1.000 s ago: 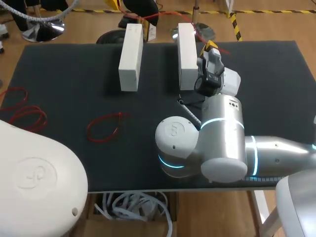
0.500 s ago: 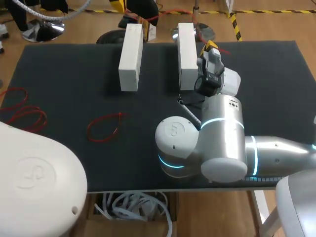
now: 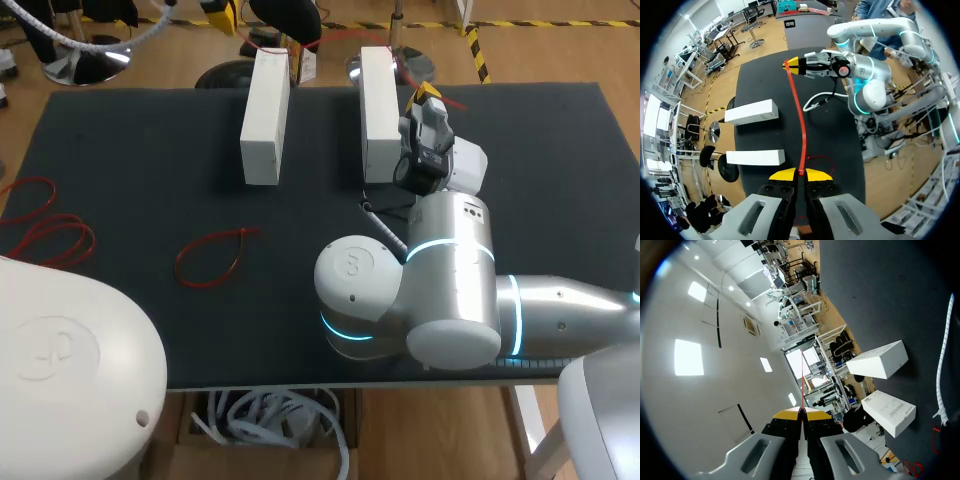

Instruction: Grab the tape and strap the tape.

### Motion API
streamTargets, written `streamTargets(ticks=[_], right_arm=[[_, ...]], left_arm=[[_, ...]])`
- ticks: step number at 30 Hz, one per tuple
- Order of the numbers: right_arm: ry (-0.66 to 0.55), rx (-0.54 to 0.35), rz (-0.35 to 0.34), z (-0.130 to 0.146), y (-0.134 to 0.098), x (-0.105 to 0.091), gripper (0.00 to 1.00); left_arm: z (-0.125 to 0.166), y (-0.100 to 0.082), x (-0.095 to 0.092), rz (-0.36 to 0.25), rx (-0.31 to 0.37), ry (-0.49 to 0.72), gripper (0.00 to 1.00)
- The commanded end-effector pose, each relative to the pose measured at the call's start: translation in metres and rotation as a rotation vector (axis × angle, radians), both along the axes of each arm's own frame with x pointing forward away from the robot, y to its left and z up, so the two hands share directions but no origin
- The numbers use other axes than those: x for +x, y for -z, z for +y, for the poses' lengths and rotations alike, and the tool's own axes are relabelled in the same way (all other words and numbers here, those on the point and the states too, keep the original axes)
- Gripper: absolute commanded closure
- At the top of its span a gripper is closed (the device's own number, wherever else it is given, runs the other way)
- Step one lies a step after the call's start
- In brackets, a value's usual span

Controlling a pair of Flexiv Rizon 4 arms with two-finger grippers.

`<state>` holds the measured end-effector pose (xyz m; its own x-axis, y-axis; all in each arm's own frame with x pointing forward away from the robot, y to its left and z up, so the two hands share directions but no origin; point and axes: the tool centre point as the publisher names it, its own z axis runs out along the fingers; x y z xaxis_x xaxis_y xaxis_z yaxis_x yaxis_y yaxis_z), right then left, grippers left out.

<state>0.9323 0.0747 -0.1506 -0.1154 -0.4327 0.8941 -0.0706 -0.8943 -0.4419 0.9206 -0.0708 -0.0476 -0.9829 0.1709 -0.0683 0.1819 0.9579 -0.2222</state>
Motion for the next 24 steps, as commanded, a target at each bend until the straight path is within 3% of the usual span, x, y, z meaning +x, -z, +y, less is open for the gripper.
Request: streamTargets(ticks=[1,13,24], right_arm=[[0.003,-0.001,0.006,0.001,-0.002,0.000,1.00],[0.003,-0.001,0.006,0.001,-0.002,0.000,1.00],[0.003,-0.001,0.006,0.001,-0.002,0.000,1.00]], left_arm=[[-0.001,-0.010,0.006,-0.001,0.018,0.015,1.00],[-0.008,-0.013,0.004,-0.001,0.011,0.032,1.00],[-0.001,-0.032,0.000,-0.038,0.047,0.011,1.00]])
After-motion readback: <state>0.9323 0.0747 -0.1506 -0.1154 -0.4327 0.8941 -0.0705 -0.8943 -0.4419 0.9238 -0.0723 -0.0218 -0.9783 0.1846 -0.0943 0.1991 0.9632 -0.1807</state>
